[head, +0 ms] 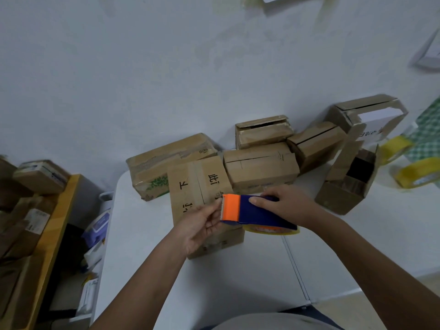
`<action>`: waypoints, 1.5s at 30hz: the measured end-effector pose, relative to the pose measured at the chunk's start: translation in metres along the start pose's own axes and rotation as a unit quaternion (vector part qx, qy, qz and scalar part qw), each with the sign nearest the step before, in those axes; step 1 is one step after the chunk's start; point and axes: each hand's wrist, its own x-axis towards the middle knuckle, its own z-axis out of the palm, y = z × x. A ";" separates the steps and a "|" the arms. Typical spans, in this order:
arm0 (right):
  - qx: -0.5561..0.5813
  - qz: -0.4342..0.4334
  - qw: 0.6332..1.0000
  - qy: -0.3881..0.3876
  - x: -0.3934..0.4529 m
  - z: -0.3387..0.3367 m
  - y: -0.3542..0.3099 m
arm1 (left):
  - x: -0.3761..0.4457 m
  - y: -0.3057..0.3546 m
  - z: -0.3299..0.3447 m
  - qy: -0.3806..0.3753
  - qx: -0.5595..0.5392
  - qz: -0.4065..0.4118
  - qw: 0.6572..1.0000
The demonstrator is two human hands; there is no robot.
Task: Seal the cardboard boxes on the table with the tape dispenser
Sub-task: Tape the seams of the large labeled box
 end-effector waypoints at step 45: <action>-0.091 0.001 0.994 -0.059 0.020 -0.001 0.048 | -0.018 -0.065 -0.103 0.269 0.026 0.179 0.946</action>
